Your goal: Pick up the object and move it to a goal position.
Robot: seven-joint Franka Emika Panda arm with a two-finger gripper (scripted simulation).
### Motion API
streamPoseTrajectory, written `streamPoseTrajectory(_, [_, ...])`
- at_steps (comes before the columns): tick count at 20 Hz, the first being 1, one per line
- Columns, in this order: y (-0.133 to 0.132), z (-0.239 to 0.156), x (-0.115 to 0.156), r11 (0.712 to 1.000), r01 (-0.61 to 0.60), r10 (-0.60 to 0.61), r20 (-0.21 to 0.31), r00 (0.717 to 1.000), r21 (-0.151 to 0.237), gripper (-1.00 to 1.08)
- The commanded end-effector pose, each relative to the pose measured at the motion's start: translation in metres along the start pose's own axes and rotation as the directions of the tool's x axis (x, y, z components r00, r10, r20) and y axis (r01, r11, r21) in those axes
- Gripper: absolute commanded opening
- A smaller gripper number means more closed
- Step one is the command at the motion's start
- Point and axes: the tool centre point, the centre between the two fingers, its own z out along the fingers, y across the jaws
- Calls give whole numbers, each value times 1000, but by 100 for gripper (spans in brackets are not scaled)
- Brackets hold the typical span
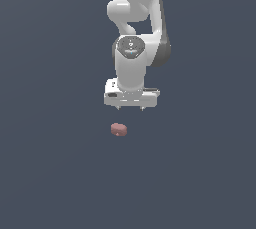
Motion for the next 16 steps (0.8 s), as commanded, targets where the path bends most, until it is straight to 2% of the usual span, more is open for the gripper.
streamPoseTrajectory(1, [0,0,0,1000,0,0,0,1000,0,100])
streamPoseTrajectory(10, [10,-12,7,999,33,-34,-32,999,-29,100])
streamPoseTrajectory(16, [11,-13,7,999,33,-34,-33,999,-31,100])
